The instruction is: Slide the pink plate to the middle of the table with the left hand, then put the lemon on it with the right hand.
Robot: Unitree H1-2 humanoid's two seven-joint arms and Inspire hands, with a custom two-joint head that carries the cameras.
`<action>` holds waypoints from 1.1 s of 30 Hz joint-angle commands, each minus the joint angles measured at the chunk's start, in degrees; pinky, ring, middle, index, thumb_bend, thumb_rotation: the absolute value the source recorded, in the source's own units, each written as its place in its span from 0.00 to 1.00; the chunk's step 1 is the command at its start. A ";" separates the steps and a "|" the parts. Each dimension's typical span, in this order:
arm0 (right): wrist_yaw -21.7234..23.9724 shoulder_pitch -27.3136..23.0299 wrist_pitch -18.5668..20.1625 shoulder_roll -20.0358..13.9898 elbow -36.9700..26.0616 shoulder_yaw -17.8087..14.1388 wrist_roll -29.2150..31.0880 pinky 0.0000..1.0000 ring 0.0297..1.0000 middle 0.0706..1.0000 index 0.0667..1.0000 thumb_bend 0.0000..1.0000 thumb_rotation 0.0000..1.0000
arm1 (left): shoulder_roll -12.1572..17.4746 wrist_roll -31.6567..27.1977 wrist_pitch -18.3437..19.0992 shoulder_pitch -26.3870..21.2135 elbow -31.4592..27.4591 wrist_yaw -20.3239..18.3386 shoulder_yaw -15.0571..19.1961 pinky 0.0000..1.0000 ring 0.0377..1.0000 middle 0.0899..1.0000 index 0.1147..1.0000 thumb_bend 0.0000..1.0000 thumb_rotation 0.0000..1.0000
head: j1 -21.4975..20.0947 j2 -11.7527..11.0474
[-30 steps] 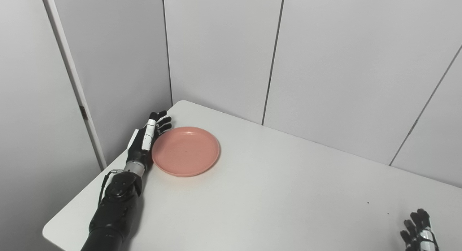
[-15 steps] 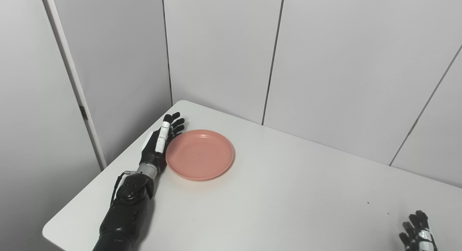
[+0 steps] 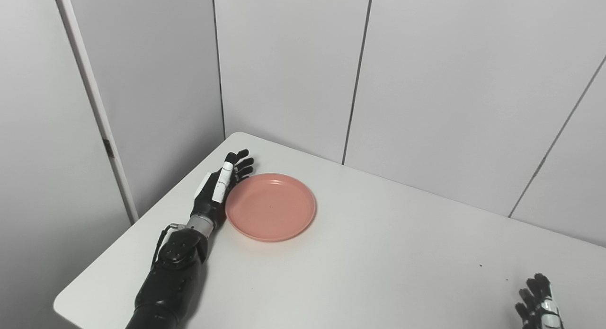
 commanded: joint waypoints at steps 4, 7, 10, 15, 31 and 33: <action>0.49 -1.63 -3.86 0.30 -0.61 0.31 0.16 1.00 1.00 1.00 1.00 0.34 1.00 | -1.47 0.09 2.46 0.91 -3.48 -0.16 -1.00 0.90 0.89 0.87 0.86 0.85 1.00 | -1.82 0.75; 0.54 -1.90 -5.58 0.33 0.76 0.44 -0.13 1.00 1.00 1.00 1.00 0.35 1.00 | -2.10 -0.53 3.16 1.15 -4.59 -0.99 -1.24 0.90 0.89 0.88 0.87 0.84 1.00 | -3.90 1.46; 0.58 -2.21 -6.67 0.45 2.05 0.61 -0.29 1.00 1.00 1.00 1.00 0.38 1.00 | -2.41 -0.51 3.28 1.46 -5.60 -1.69 -1.98 0.91 0.90 0.88 0.87 0.84 1.00 | -4.89 1.83; -0.32 -2.62 -8.76 0.88 3.83 0.91 -1.66 1.00 1.00 1.00 1.00 0.44 1.00 | -4.55 -0.90 6.87 2.43 -10.45 -1.22 -3.40 0.90 0.90 0.89 0.87 0.87 1.00 | -8.13 3.14; -3.01 -3.25 -8.85 4.05 4.92 2.12 -6.23 0.97 0.96 0.98 0.99 0.53 0.92 | -6.43 -0.69 12.31 3.64 -14.90 -3.30 -7.16 0.92 0.91 0.90 0.90 0.84 1.00 | -21.07 6.65; -3.59 -3.42 -9.31 4.36 5.33 2.36 -6.96 0.96 0.96 0.98 0.98 0.53 0.91 | -6.49 -0.99 12.23 3.63 -14.85 -3.89 -7.22 0.93 0.92 0.91 0.90 0.84 1.00 | -21.99 6.79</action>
